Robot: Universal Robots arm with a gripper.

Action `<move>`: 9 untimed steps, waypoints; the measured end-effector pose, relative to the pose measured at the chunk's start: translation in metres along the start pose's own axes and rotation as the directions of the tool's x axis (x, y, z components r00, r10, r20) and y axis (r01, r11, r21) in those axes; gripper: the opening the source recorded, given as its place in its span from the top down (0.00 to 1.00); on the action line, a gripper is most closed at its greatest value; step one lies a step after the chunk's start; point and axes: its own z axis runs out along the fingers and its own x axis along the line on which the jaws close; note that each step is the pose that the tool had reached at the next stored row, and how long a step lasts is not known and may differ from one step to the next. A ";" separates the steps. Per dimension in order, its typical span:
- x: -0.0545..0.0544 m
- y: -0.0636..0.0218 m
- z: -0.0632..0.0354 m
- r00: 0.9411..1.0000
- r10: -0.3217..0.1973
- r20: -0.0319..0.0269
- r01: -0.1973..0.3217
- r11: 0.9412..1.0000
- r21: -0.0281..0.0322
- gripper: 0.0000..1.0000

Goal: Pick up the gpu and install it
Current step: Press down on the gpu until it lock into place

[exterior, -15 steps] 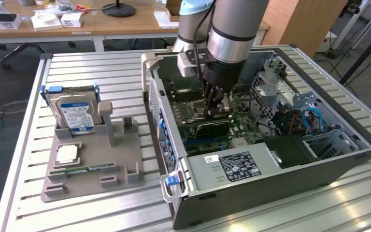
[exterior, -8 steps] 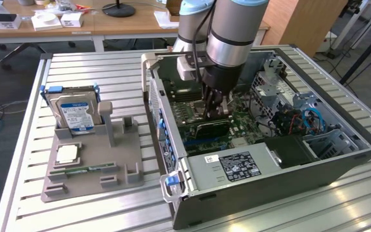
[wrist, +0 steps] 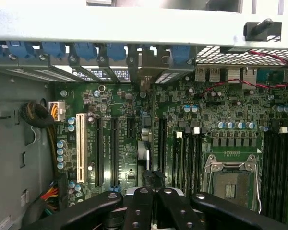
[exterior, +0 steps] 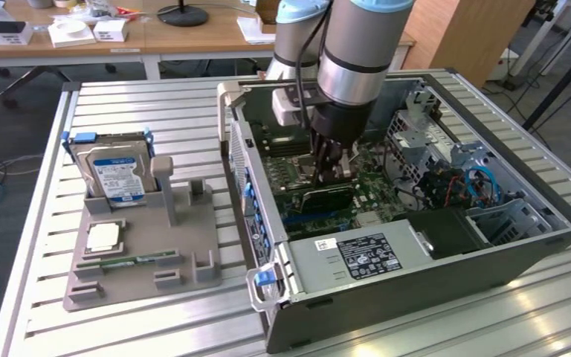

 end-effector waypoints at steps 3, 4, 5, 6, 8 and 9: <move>0.000 0.0001 0.0023 1.000 0.000 0.000 0.000 1.000 0.000 0.90; 0.000 0.0001 0.0034 1.000 0.000 0.000 0.000 1.000 0.000 0.90; 0.000 0.0001 0.0041 1.000 0.000 0.000 0.000 1.000 0.000 0.90; 0.000 0.0001 0.0044 1.000 0.000 0.000 0.000 1.000 0.000 0.90; 0.000 0.0001 0.0052 1.000 0.000 0.000 0.000 1.000 0.000 0.90; 0.000 0.0001 0.0052 1.000 0.000 -0.001 0.000 1.000 0.000 0.90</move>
